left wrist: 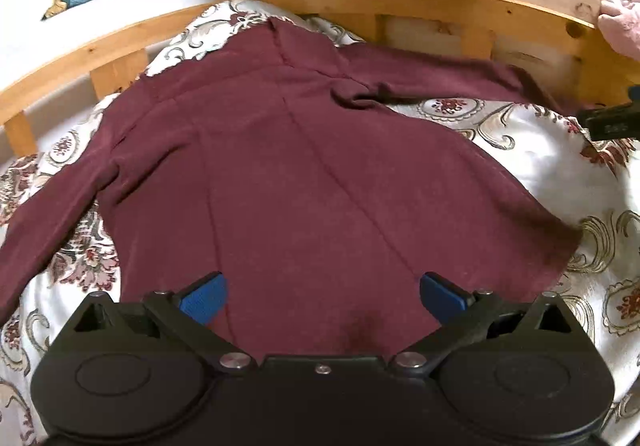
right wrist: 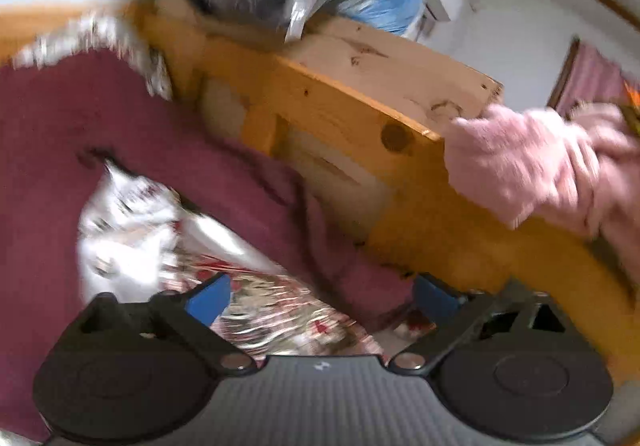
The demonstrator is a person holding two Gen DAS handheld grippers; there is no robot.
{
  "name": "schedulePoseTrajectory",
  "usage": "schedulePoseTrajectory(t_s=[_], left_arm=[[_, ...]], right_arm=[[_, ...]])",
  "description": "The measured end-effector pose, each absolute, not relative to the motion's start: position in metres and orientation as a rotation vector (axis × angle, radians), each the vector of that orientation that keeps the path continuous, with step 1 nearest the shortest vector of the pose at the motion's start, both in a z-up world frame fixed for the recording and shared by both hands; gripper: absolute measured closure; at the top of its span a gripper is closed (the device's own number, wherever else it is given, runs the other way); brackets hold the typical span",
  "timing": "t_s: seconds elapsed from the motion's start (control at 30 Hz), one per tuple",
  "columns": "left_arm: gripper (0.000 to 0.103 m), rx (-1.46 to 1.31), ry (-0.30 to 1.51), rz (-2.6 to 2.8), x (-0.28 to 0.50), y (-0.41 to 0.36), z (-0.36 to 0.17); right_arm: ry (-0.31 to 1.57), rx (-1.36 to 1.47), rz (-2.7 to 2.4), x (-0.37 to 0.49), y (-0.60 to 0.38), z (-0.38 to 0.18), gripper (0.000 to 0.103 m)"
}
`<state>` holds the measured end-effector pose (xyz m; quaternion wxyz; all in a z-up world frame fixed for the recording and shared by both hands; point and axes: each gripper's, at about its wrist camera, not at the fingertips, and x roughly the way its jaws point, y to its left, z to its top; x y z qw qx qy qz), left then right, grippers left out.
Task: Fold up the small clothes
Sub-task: 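Grasp the sleeve end nearest the right tool with the right gripper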
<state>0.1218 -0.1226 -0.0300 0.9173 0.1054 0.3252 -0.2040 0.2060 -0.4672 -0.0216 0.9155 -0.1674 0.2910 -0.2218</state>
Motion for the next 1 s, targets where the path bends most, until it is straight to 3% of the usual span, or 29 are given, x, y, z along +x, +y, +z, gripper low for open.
schedulePoseTrajectory(t_s=[0.2,0.23,0.5,0.53,0.57,0.67,0.8,1.0], left_arm=[[0.001,0.186,0.698,-0.436,0.123,-0.114,-0.028],[0.001,0.187,0.697,-0.433,0.122,-0.112,-0.028],[0.001,0.201,0.679,-0.409,0.116,-0.105,-0.020],[0.001,0.197,0.677,-0.410,0.117,-0.105,-0.019],[0.001,0.194,0.674,-0.410,0.117,-0.105,-0.018],[0.001,0.187,0.667,-0.409,0.119,-0.106,-0.015],[0.001,0.183,0.660,-0.401,0.122,-0.102,-0.012],[0.001,0.160,0.682,-0.340,0.136,-0.088,-0.005]], right_arm=[[0.663,-0.425,-0.522,0.227,-0.483,-0.027,0.034],[0.689,-0.421,-0.520,0.229,-0.487,-0.028,0.043],[0.810,-0.360,-0.421,0.234,-0.505,-0.030,0.050],[0.821,-0.346,-0.419,0.235,-0.507,-0.030,0.063],[0.832,-0.329,-0.419,0.236,-0.510,-0.028,0.082],[0.824,-0.298,-0.425,0.234,-0.515,-0.026,0.095],[0.753,-0.261,-0.411,0.224,-0.509,-0.009,0.097],[0.551,-0.075,-0.227,0.210,-0.474,0.059,0.097]])
